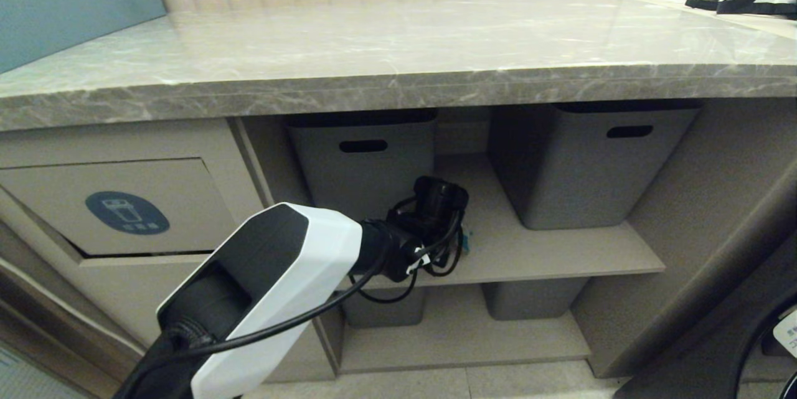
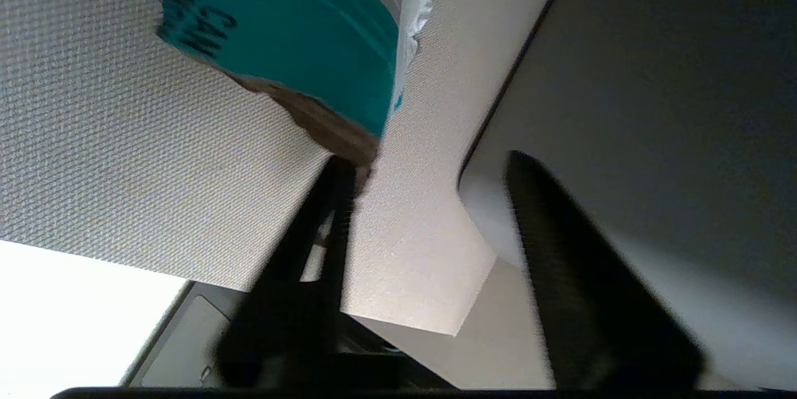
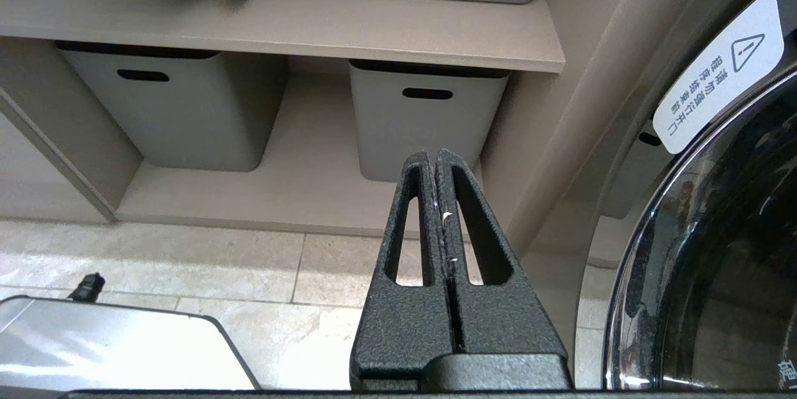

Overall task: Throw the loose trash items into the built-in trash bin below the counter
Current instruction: Pick up the garbage, then put the garbage in the trash can

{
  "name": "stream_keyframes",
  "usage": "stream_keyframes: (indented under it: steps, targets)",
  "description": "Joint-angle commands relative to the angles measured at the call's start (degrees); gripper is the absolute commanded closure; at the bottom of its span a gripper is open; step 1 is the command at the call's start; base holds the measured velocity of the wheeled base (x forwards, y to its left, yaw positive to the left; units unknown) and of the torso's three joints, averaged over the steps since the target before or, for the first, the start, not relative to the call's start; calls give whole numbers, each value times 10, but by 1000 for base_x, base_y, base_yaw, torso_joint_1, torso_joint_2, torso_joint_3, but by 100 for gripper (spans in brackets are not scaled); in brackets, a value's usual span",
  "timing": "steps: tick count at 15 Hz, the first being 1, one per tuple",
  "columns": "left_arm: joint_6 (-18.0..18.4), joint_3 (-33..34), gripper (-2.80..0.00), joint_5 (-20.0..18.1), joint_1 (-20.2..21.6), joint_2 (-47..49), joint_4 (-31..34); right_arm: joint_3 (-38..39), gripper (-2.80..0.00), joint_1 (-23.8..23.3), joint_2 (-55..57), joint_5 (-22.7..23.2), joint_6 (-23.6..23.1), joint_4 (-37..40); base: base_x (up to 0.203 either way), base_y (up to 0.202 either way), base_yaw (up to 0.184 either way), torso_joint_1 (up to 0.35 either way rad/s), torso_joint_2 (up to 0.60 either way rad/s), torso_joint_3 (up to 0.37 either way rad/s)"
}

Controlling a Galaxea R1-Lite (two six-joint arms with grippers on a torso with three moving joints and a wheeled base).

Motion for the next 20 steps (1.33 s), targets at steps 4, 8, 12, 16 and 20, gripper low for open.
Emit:
stream_keyframes:
  steps: [4,8,12,16,20]
  targets:
    - [-5,25,0,2,-16,-40,14,0,0,0,0,0,0,1,0,0,0,0,0,0]
    - [-4,155,0,18,-32,-126,26,0,0,0,0,0,0,1,0,0,0,0,0,0]
    - [31,365,0,19,-46,-264,29,0,0,0,0,0,0,1,0,0,0,0,0,0]
    - [88,587,0,20,-63,-436,25,0,0,0,0,0,0,0,0,0,0,0,0,0]
    - [168,805,0,38,-71,-626,20,0,0,0,0,0,0,1,0,0,0,0,0,0]
